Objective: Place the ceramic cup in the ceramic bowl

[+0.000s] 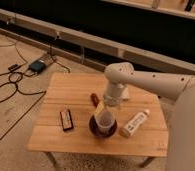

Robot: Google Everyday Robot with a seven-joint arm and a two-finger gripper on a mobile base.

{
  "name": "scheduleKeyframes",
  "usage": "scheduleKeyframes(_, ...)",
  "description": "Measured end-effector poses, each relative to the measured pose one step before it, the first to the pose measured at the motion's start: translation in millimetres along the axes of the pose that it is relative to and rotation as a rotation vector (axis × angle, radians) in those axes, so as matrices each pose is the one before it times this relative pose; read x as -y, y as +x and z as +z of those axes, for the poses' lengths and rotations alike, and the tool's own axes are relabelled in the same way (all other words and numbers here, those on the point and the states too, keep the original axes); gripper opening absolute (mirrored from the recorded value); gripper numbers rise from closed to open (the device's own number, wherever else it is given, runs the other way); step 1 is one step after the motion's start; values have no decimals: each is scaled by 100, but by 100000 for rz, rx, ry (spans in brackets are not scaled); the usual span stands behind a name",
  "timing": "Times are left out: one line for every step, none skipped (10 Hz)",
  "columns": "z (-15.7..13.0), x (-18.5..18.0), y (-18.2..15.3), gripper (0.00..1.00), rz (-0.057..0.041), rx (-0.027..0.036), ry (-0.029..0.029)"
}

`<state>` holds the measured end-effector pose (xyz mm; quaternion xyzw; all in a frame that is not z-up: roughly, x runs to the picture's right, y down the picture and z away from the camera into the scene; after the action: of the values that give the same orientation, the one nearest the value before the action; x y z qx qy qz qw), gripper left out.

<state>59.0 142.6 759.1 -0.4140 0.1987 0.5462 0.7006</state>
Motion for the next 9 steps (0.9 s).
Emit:
scheduleKeyframes(-117, -154, -116, 80, -226, 532, -95)
scheduleKeyframes(-324, -203, -104, 80, -503, 617, 480)
scheduleKeyframes(-292, -71, -91, 80, -396, 594, 612)
scheduleKeyframes(-583, -15, -234, 80, -693, 1327, 1315)
scheduleKeyframes(-680, 58, -285, 80, -836, 1508, 1756)
scheduleKeyframes(-773, -9, -372, 80, -766, 1846, 1510)
scheduleKeyframes(-807, -200, -633, 80, -637, 2580, 960)
scheduleKeyframes(-41, -134, -192, 80, -178, 652, -111)
scheduleKeyframes(-7, 68, 52, 80, 87, -117, 74)
